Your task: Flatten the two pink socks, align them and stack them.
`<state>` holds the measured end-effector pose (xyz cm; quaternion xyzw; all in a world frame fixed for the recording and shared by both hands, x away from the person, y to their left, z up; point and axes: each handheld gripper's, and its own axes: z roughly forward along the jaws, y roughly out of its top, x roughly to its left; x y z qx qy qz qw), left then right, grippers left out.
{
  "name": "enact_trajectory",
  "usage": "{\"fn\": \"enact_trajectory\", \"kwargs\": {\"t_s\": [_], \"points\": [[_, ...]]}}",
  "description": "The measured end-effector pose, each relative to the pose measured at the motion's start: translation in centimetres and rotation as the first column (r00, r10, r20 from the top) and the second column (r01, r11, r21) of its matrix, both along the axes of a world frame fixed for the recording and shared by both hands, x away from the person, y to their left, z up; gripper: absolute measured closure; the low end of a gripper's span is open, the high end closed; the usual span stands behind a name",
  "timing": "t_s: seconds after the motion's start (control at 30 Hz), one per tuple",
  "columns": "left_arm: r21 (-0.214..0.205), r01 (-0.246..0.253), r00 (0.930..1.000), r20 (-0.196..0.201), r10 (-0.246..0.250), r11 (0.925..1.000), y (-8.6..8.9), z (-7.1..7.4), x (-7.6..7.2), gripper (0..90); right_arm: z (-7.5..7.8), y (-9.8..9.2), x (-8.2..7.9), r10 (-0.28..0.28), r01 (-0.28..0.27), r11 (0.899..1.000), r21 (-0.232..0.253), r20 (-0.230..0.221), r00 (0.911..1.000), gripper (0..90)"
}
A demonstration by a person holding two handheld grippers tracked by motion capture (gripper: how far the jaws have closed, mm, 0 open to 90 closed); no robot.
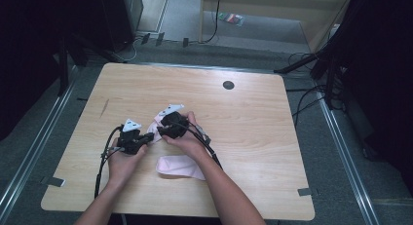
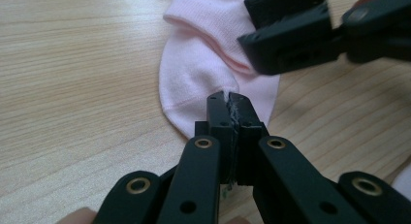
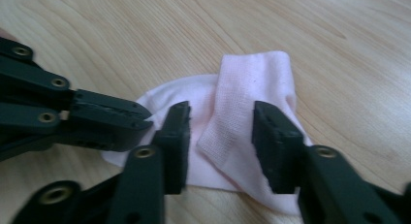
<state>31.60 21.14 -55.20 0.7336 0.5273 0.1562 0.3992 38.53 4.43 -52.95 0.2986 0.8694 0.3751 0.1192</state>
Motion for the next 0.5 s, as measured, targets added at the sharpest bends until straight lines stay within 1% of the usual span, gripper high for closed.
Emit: {"fn": "enact_trajectory", "kwargs": {"t_s": [0.03,0.1,0.13,0.17,0.23,0.33,0.37,0.43,0.47,0.5], "points": [[0.004,0.005,1.0,-0.002,-0.005,1.0,0.1,0.0,0.0,89.9,-0.4,0.2,0.0,-0.002,0.002,1.0,-0.027,0.006,1.0,58.0],[-0.004,0.003,1.0,-0.003,-0.003,1.0,0.1,0.0,0.1,89.9,-1.0,0.4,0.0,-0.003,0.005,0.997,-0.071,0.027,0.9996,62.8],[-0.002,0.002,1.0,-0.002,-0.002,1.0,0.1,0.0,0.0,89.9,-1.1,0.4,0.0,-0.015,0.016,0.998,-0.053,0.024,0.9996,69.5],[-0.002,0.003,1.0,-0.002,-0.003,1.0,0.1,0.0,0.0,89.9,-1.0,0.3,0.1,-0.03,0.031,0.998,-0.049,0.021,0.9993,75.9],[-0.002,0.002,1.0,-0.003,-0.002,1.0,0.0,0.0,0.1,89.9,-0.9,0.2,0.2,-0.06,0.06,0.997,-0.038,0.009,0.9982,85.0],[-0.008,0.004,1.0,-0.005,-0.004,1.0,0.1,0.0,0.1,90.0,-0.5,0.1,0.2,-0.103,0.103,0.994,-0.029,0.003,0.9947,87.6],[-0.007,-0.001,1.0,-0.004,0.001,1.0,0.0,0.0,0.1,90.0,-0.2,-0.2,0.3,-0.113,0.113,0.993,-0.018,0.004,0.9936,87.7],[-0.005,0.0,1.0,-0.003,0.0,1.0,0.0,0.0,0.1,90.0,0.3,-0.9,0.5,-0.152,0.152,0.988,0.017,-0.022,0.9881,88.0],[-0.003,-0.004,1.0,-0.003,0.004,1.0,0.0,0.0,0.1,90.0,0.8,-1.6,0.9,-0.175,0.177,0.983,0.046,-0.047,0.9835,88.1],[0.004,-0.008,1.0,0.0,0.008,1.0,0.0,0.0,0.0,90.0,1.1,-2.2,1.1,-0.201,0.206,0.976,0.071,-0.068,0.9771,88.2]]}}
